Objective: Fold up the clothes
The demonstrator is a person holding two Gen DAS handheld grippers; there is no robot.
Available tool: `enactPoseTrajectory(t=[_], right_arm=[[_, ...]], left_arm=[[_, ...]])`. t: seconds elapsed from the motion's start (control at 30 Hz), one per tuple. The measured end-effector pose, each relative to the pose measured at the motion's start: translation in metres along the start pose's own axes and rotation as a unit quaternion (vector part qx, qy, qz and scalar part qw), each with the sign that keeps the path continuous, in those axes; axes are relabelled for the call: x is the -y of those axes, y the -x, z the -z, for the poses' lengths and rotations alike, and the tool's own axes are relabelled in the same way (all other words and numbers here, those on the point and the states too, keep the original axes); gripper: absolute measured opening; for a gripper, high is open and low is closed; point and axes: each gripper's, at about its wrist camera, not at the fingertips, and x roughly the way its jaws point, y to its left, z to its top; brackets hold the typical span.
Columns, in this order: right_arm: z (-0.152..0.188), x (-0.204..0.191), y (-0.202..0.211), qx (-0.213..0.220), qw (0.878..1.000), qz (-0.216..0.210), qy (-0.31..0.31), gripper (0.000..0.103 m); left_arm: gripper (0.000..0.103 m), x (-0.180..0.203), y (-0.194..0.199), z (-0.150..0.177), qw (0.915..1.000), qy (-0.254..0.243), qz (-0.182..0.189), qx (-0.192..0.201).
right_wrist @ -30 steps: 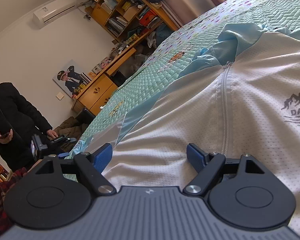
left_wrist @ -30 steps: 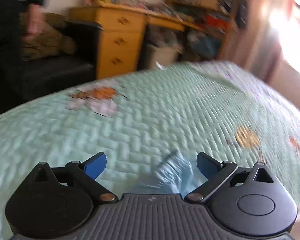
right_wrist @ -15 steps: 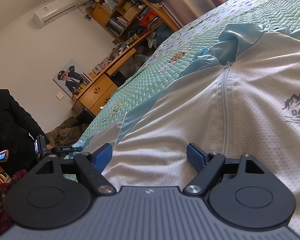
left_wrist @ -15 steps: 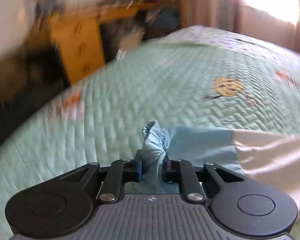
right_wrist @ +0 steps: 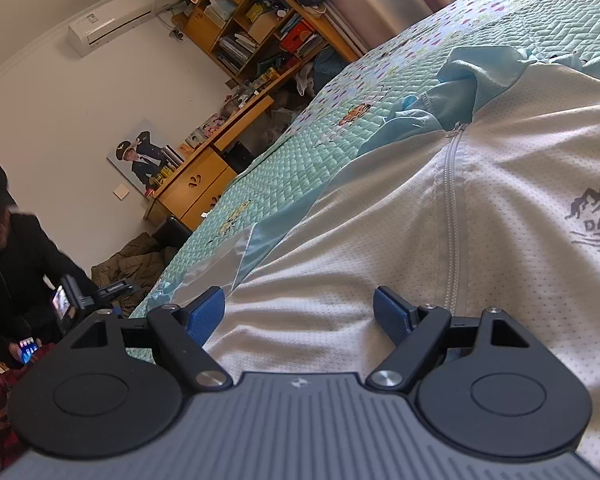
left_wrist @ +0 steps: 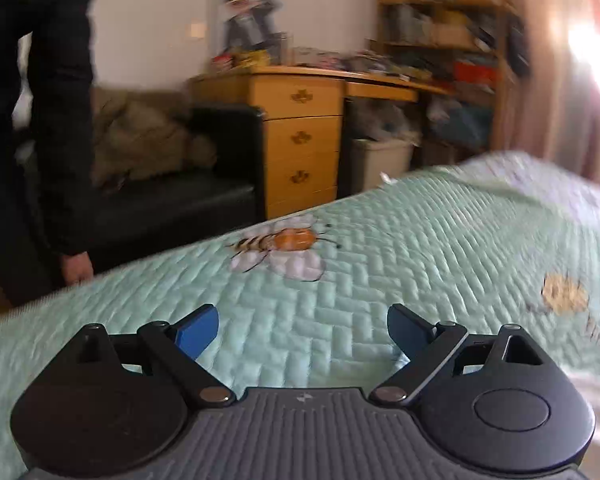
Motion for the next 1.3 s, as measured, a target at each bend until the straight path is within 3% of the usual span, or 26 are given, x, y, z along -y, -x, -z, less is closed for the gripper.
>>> enactPoseTrajectory(t=[0.07, 0.23, 0.3, 0.33, 0.37, 0.4, 0.5, 0.6, 0.67, 0.77, 0.83, 0.87, 0.9, 1.0, 1.07, 1.17, 1.23, 1.3], right_arm=[[0.000, 0.000, 0.000, 0.000, 1.000, 0.000, 0.000, 0.082], [0.000, -0.001, 0.001, 0.000, 1.000, 0.001, 0.001, 0.082], [0.000, 0.000, 0.001, -0.001, 1.000, 0.000, 0.001, 0.082], [0.000, 0.000, 0.001, -0.001, 1.000, 0.000, 0.001, 0.082], [0.000, 0.000, 0.001, 0.000, 1.000, -0.001, 0.000, 0.082], [0.000, 0.000, 0.001, 0.000, 1.000, -0.001, -0.001, 0.082], [0.000, 0.001, 0.001, 0.000, 1.000, -0.002, -0.002, 0.082], [0.000, 0.001, 0.001, -0.001, 1.000, -0.002, -0.001, 0.082], [0.000, 0.000, 0.001, -0.001, 1.000, -0.001, -0.001, 0.082], [0.000, 0.000, 0.001, -0.001, 1.000, -0.001, 0.000, 0.082], [0.001, 0.001, 0.001, -0.001, 1.000, -0.002, -0.001, 0.082], [0.000, 0.001, 0.001, -0.001, 1.000, -0.002, -0.001, 0.082], [0.000, 0.001, 0.001, -0.001, 1.000, -0.002, -0.002, 0.082], [0.000, 0.001, 0.002, -0.001, 1.000, -0.003, -0.003, 0.082], [0.000, 0.000, 0.002, -0.001, 1.000, -0.003, -0.004, 0.082], [0.000, -0.001, 0.001, -0.002, 1.000, 0.001, 0.000, 0.082], [0.000, -0.002, 0.001, -0.003, 1.000, 0.002, 0.002, 0.082], [0.000, -0.002, 0.001, -0.003, 1.000, 0.002, 0.002, 0.082]], left_arm=[[0.091, -0.002, 0.008, 0.004, 0.9989, 0.015, 0.043, -0.007], [0.094, 0.033, 0.013, 0.019, 0.9916, -0.080, 0.101, -0.008], [0.094, 0.045, -0.004, 0.027, 0.9880, -0.097, 0.112, -0.043], [0.093, 0.048, -0.018, 0.031, 0.9865, -0.110, 0.091, -0.080], [0.093, 0.048, -0.032, 0.035, 0.9847, -0.123, 0.045, -0.115], [0.102, 0.045, -0.036, 0.035, 0.9857, -0.121, 0.006, -0.118], [0.099, 0.031, -0.029, 0.024, 0.9908, -0.079, -0.078, -0.077], [0.098, 0.046, -0.003, 0.021, 0.9903, -0.103, -0.092, -0.014], [0.102, 0.070, 0.018, 0.022, 0.9903, -0.126, -0.056, 0.019], [0.102, 0.111, 0.033, 0.031, 0.9821, -0.184, 0.021, 0.031], [0.102, 0.130, 0.031, 0.036, 0.9764, -0.203, 0.072, 0.019], [0.102, 0.138, 0.025, 0.040, 0.9718, -0.214, 0.099, 0.000], [0.102, 0.142, 0.012, 0.045, 0.9665, -0.223, 0.119, -0.045], [0.103, 0.137, -0.016, 0.063, 0.9662, -0.196, 0.109, -0.127], [0.100, 0.126, -0.011, 0.058, 0.9830, -0.142, 0.048, -0.105], [0.094, 0.129, 0.013, 0.054, 0.9914, -0.109, 0.036, -0.063], [0.096, 0.152, 0.044, 0.060, 0.9833, -0.138, 0.111, -0.041], [0.102, 0.179, 0.072, 0.075, 0.9610, -0.198, 0.191, -0.030]])
